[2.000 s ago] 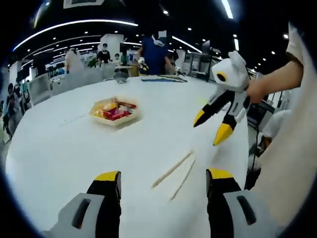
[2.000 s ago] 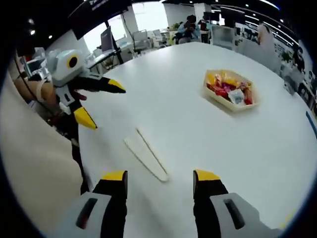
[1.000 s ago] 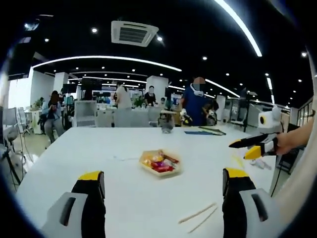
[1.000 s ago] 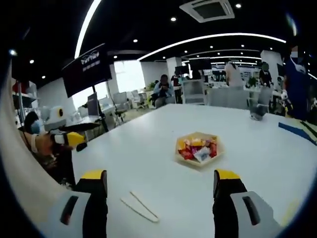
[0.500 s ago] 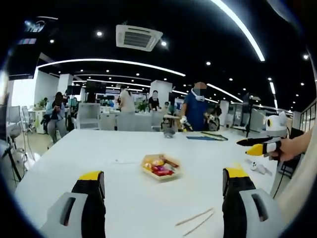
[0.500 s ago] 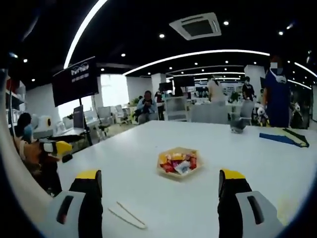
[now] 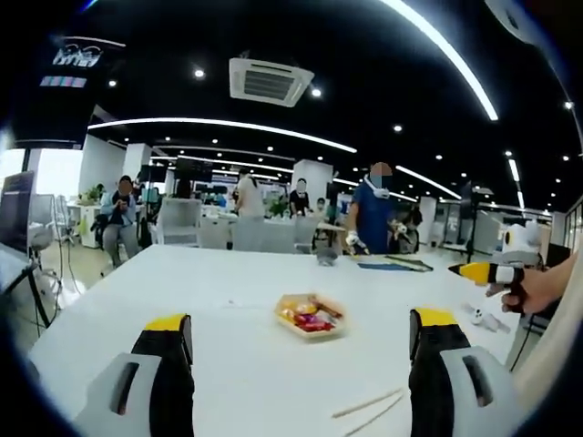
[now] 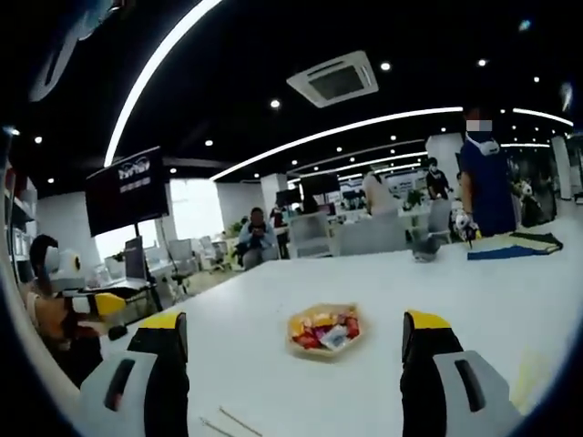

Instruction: Place the target food into the container with the food tongs after gripping and lifting it, then release it inside without dropping or visibly crushing the food.

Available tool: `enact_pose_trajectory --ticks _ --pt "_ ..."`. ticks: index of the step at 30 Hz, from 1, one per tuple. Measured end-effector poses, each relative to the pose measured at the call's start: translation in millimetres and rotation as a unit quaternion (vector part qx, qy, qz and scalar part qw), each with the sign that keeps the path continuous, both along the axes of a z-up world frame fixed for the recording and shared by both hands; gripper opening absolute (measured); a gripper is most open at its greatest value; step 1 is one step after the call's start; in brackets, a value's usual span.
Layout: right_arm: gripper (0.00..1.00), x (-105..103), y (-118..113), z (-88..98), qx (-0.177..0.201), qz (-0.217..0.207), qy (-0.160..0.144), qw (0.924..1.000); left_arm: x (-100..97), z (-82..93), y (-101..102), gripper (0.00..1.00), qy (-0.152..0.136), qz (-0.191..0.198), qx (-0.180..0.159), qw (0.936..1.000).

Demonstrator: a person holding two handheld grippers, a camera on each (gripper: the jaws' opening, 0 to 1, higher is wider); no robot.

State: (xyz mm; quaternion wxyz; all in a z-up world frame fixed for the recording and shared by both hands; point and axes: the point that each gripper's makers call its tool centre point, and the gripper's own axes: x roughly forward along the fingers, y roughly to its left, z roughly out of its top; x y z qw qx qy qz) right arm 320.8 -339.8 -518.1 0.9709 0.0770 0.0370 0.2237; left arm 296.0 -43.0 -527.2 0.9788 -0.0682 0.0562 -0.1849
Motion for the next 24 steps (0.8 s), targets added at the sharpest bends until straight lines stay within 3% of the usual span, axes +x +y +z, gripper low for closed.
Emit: enact_pose_trajectory --ticks 24 --pt "1.0 1.0 1.1 -6.4 0.008 0.0 0.017 0.9998 5.8 1.6 0.4 0.99 -0.005 0.002 -0.007 1.0"
